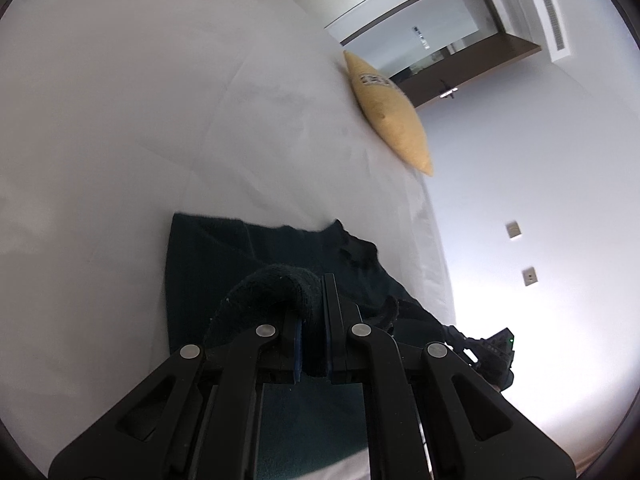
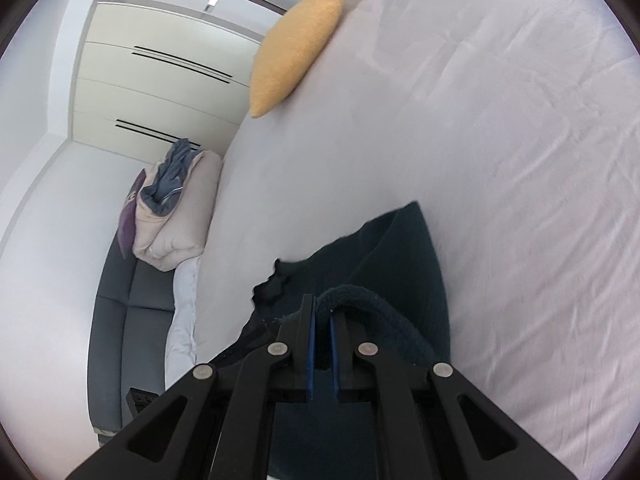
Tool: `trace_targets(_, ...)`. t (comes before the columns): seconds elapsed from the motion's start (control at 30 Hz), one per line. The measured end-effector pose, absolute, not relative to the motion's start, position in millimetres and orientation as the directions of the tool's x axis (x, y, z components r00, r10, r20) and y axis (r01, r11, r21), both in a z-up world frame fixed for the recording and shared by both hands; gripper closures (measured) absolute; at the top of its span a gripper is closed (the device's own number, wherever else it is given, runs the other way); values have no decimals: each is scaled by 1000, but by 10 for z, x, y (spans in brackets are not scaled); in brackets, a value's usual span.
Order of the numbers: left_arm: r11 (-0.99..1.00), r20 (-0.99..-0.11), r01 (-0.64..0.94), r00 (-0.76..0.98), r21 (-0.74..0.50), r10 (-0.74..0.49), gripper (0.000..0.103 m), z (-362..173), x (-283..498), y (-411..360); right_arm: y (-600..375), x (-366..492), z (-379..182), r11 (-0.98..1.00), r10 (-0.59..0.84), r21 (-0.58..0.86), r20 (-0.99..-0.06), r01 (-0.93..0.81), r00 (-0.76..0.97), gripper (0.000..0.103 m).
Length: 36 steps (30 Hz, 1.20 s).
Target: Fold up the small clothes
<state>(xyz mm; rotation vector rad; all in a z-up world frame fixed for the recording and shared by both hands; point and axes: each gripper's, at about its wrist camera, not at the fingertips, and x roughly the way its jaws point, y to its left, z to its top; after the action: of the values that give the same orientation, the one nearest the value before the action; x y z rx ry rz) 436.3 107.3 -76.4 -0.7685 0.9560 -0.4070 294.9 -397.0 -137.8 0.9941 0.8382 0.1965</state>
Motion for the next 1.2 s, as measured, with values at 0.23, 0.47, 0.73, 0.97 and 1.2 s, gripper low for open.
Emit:
trace_targets(0.23,676,-603,-70,527,-734,-600,97,-1089,4855,1037,-4075,3246,-1580,538,493,800,-554,265,671,97)
trace_targets(0.47,615,-621,-201,492,-763,-610,94,-1600,5155,1171,-4235,3400,-1783,477,477,810,-565,341,674,86)
trace_targets(0.73,541,-567,-258,618,-801,-544,26,-1614,5113,1630,-4584,3207,-1616,412,353,841,-501,350,790,32)
trace_targets(0.97,708,-625,-121,587,-696,-515,26,-1222,4985,1345,-4018,3122,-1161,658,418,729,-561,188,714,34)
trace_targets(1.2,875,-751,-16,521,-483,-405,26,-1236,4794,694,-3502,3163,-985,826,350,553,-657,111,668,37)
